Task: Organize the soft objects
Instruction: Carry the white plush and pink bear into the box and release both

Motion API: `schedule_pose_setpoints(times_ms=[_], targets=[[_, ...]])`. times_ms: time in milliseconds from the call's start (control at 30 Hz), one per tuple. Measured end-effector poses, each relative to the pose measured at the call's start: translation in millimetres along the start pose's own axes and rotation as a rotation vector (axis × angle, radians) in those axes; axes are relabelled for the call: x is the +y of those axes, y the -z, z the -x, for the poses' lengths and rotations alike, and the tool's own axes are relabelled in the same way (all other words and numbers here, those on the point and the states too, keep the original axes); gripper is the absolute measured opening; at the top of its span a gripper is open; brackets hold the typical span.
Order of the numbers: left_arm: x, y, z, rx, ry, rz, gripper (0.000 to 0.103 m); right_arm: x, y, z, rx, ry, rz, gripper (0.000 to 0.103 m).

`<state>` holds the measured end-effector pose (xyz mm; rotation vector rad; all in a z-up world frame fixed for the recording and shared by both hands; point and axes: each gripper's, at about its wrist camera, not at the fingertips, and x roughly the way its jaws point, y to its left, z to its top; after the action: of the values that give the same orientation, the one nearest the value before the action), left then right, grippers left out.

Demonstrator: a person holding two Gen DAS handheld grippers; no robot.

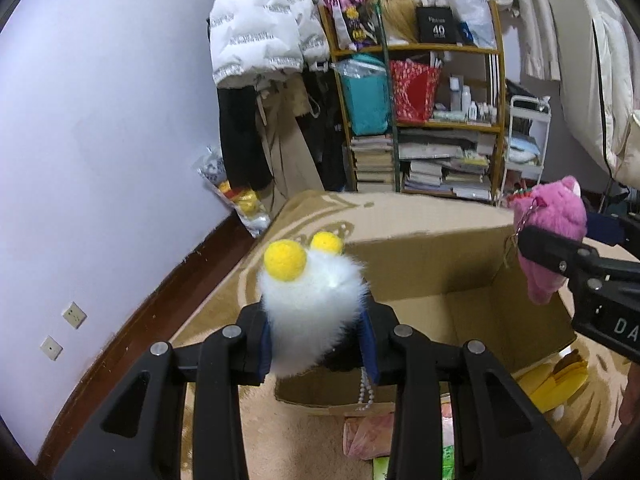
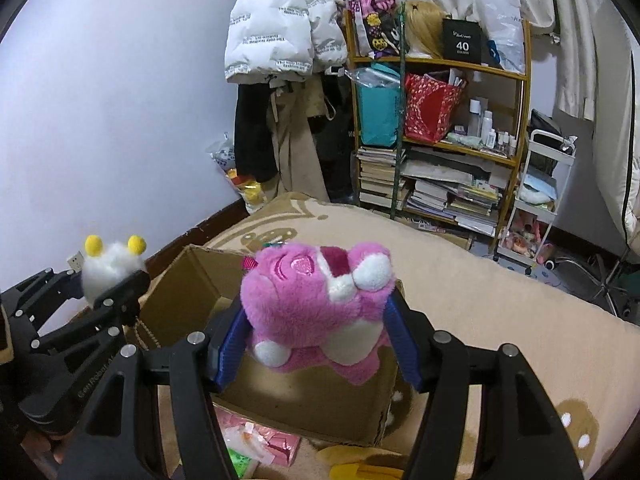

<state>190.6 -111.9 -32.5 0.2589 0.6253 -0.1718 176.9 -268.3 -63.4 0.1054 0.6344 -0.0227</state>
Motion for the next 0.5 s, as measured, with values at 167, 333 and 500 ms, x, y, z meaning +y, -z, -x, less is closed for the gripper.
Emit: schedule_pose_setpoints(times_ms=[167, 333, 500], targets=[[-1.2, 2.0, -18.1, 0.050, 0.014, 0.016, 0.035, -0.6, 4.5, -6.7, 0.008, -0.010, 0.001, 0.069], [-6.0, 7.0, -28.7, 0.079, 0.016, 0.005, 0.035, 5.6, 5.2, -6.2, 0.001, -0.047, -0.005, 0.069], [-8.0, 14.1, -32.5, 0.105, 0.024, -0.004, 0.038, 11.2, 9.4, -11.1, 0.026, -0.057, 0.012, 0.069]])
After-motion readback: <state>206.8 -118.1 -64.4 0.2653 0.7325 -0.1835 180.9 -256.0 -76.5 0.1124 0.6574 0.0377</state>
